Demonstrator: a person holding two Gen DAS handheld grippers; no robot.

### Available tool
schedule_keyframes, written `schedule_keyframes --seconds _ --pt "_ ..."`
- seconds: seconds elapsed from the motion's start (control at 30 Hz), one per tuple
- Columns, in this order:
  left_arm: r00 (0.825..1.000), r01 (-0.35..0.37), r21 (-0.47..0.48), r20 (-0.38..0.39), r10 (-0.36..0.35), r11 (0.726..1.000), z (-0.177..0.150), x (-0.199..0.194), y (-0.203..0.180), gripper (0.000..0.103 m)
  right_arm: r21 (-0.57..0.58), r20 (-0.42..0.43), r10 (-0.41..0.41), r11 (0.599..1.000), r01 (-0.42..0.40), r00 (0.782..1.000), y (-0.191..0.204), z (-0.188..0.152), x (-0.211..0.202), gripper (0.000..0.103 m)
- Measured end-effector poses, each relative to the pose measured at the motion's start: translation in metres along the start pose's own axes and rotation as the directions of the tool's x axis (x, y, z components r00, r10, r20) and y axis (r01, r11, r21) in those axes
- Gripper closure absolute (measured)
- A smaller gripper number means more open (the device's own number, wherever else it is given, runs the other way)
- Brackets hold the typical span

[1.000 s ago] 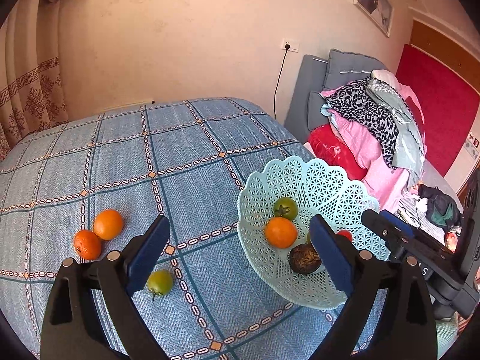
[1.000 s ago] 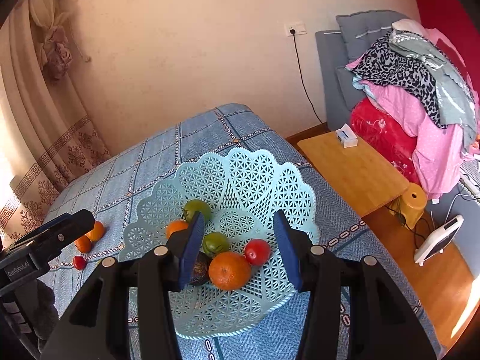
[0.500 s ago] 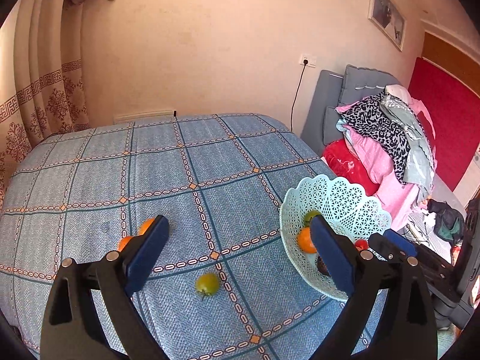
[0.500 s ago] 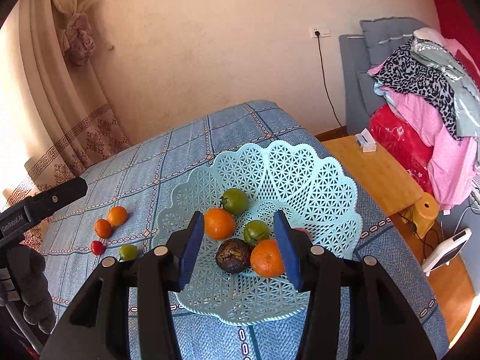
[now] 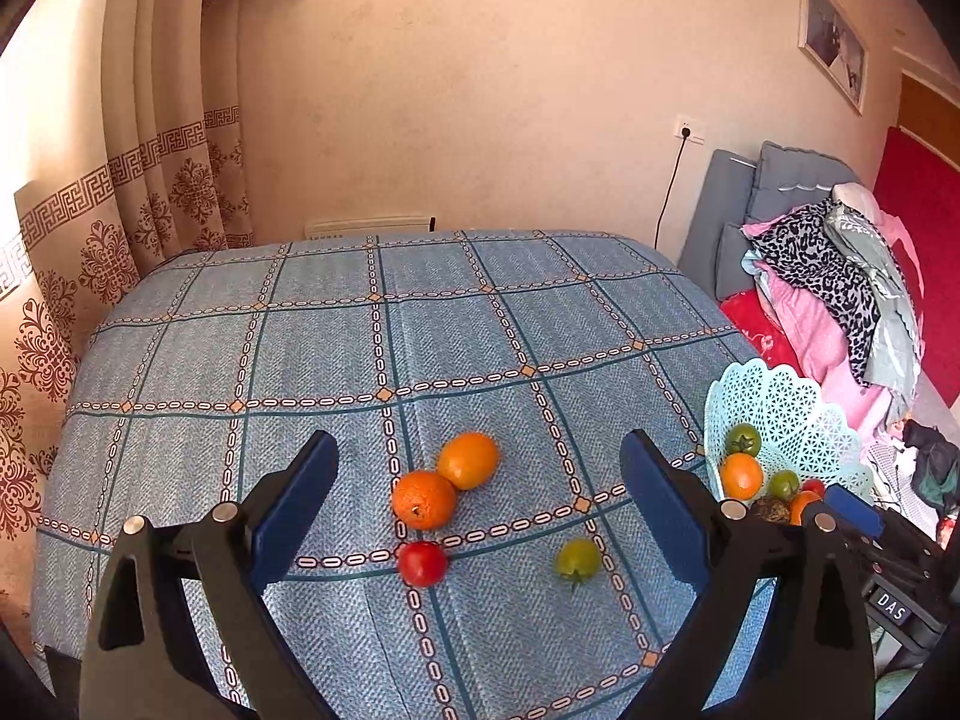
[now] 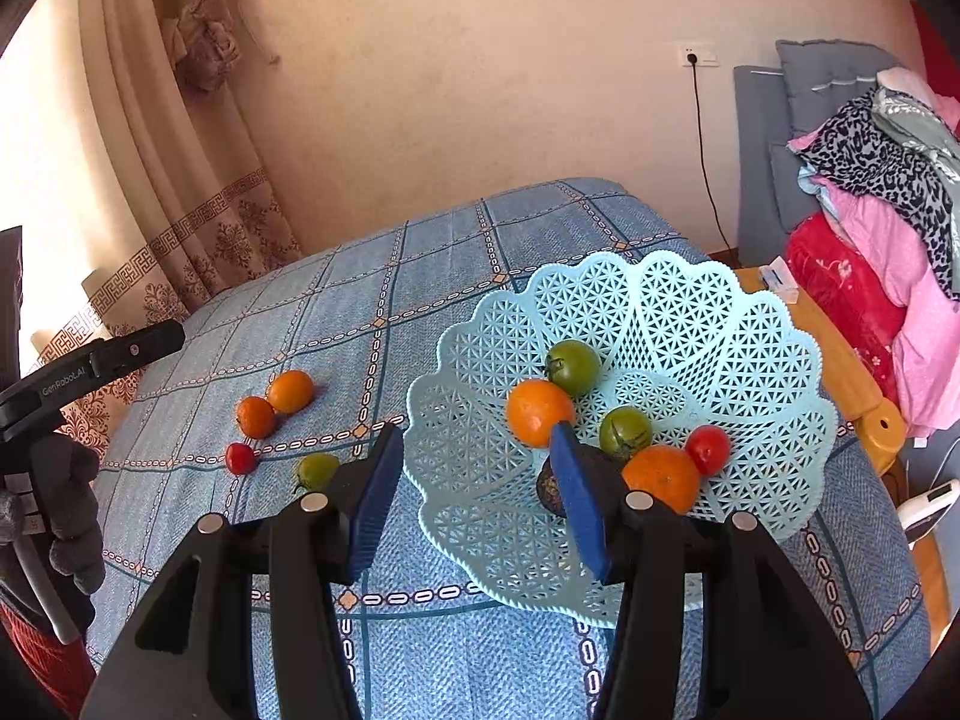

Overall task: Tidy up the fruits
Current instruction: 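Move both open tools back toward the remaining fruit, then grasp an orange with the left tool while the right tool grasps a green tomato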

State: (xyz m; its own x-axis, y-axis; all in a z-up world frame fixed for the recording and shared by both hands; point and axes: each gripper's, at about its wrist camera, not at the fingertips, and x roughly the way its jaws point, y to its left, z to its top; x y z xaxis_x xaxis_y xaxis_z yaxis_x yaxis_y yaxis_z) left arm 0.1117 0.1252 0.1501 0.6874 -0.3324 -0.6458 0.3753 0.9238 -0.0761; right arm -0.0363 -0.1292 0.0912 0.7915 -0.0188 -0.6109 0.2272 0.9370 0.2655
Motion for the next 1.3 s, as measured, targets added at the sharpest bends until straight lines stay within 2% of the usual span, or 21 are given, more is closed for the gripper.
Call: schedule_keyframes --seconds 0.37,0.63,0.93,1.03,1.3 --pt "0.998 -0.038 -0.045 -0.056 0.036 0.998 -0.010 0.021 0.033 0.007 -0.075 -0.063 0.087 0.993 -0.092 0.994 0.054 -0.013 0.021 0.052" --pt "0.996 -0.040 -0.054 -0.079 0.035 0.998 -0.013 0.033 0.044 0.007 -0.158 -0.111 0.099 0.981 -0.116 0.989 0.092 -0.022 0.042 0.052" --pt "0.986 0.005 -0.072 -0.165 -0.016 0.997 -0.020 0.066 0.052 0.007 -0.203 -0.195 0.062 0.974 -0.102 0.979 0.106 -0.030 0.087 0.052" --pt "0.981 0.000 -0.078 -0.195 -0.015 0.997 -0.024 0.078 0.055 0.007 -0.204 -0.211 0.055 0.974 -0.099 0.976 0.106 -0.031 0.098 0.052" --pt "0.974 -0.001 0.001 -0.225 0.001 1.000 -0.032 0.098 0.045 0.009 -0.208 -0.243 0.054 0.972 -0.106 0.969 0.107 -0.033 0.115 0.052"
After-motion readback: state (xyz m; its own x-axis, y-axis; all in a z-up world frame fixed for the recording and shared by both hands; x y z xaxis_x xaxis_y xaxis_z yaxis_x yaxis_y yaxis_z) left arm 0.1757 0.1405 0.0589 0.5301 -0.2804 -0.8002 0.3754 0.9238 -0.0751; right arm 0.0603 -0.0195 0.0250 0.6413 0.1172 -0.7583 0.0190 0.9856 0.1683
